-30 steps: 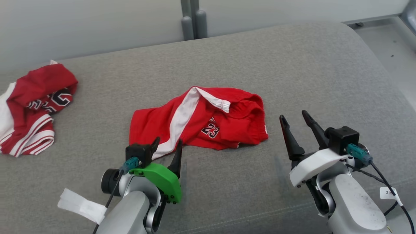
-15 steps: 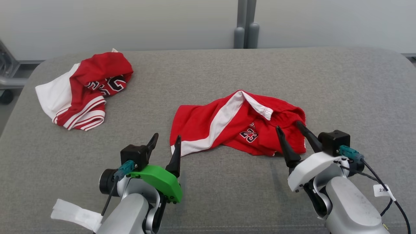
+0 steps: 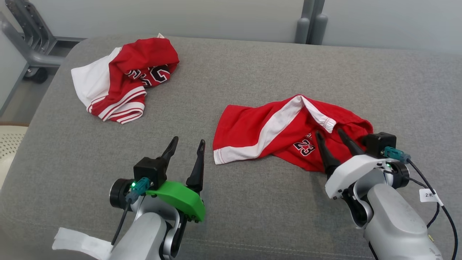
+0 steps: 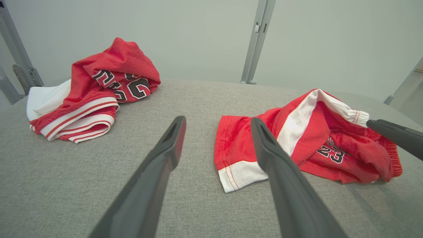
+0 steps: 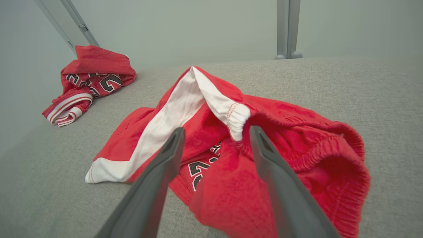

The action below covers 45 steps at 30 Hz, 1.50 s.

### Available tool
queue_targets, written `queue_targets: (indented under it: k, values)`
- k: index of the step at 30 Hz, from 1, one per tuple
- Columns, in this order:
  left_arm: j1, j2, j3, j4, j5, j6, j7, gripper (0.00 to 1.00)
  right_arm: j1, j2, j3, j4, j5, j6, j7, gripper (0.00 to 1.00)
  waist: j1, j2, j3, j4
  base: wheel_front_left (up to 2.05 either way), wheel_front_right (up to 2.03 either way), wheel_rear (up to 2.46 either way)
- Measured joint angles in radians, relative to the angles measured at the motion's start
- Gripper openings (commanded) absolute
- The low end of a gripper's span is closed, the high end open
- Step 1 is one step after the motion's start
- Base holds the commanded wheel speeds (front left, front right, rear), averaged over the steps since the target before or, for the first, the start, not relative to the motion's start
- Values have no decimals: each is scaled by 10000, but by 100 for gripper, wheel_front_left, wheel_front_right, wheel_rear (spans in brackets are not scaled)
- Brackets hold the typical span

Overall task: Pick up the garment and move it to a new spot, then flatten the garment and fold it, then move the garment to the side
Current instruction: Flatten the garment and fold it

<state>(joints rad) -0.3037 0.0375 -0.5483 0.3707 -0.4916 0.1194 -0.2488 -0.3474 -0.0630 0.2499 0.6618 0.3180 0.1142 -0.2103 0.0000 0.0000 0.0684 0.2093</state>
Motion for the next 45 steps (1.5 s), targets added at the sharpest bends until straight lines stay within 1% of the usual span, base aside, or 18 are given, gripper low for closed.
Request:
queue_targets:
  k: [6, 7, 9, 11, 12, 15, 17, 18, 19, 26, 32, 38, 45]
  values:
    - [125, 2, 100, -412, 138, 0, 0, 100, -344, -48, -138, 485, 94, 0, 12, 100, 0, 0, 277, 261, 0, 0, 0]
    - [125, 2, 100, -412, 138, 0, 0, 100, -344, -48, -138, 485, 94, 0, 12, 98, 0, 0, 277, 261, 0, 0, 0]
    - [224, 0, 257, -523, 226, 0, 0, 100, -586, -44, -121, 650, 94, 2, -2, 71, 0, 0, 386, 365, 0, 0, 0]
    - [334, 12, 307, -550, 293, 2, 0, 100, -724, -35, -105, 759, 94, 2, -2, 47, 0, 0, 426, 406, 0, 0, 0]
    - [392, 10, 309, -566, 305, 2, 0, 100, -774, -38, -104, 813, 104, 2, -4, 42, 0, 0, 439, 419, 0, 0, 0]
    - [499, 10, 341, -625, 332, 2, 0, 100, -852, -38, -98, 1007, 221, 4, -6, 34, 0, 0, 468, 439, 0, 0, 0]
    - [535, 10, 405, -683, 389, 2, 0, 100, -924, -40, -86, 1118, 263, 23, -12, 25, 0, 0, 488, 444, 0, 0, 0]
    - [546, 10, 451, -698, 393, 2, 0, 100, -982, -40, -79, 1149, 263, 31, -17, 16, 0, 0, 498, 443, 0, 0, 0]
    - [568, 10, 520, -727, 410, 2, 0, 100, -1044, -40, -59, 1172, 263, 33, -31, 0, 0, 0, 507, 438, 0, 0, 0]
    - [867, 31, 897, -784, 663, 44, 0, 100, -1315, -61, 123, 1220, 261, 88, -196, 0, 0, 0, 536, 268, 0, 0, 0]
    - [1210, 31, 884, -594, 633, 44, 0, 100, -1307, -77, 270, 970, 261, 90, -318, 0, 0, 0, 439, -53, 0, 0, 0]
    - [1605, 36, 681, -117, 171, 23, 0, 100, -904, -230, 445, 489, 265, 90, -389, 0, 0, 0, 259, -656, 0, 0, 0]
    - [1611, 40, 362, 529, 121, -242, 184, 100, -551, -533, 397, 56, 401, 90, -399, 0, 0, 0, 76, -1437, 0, 0, 0]
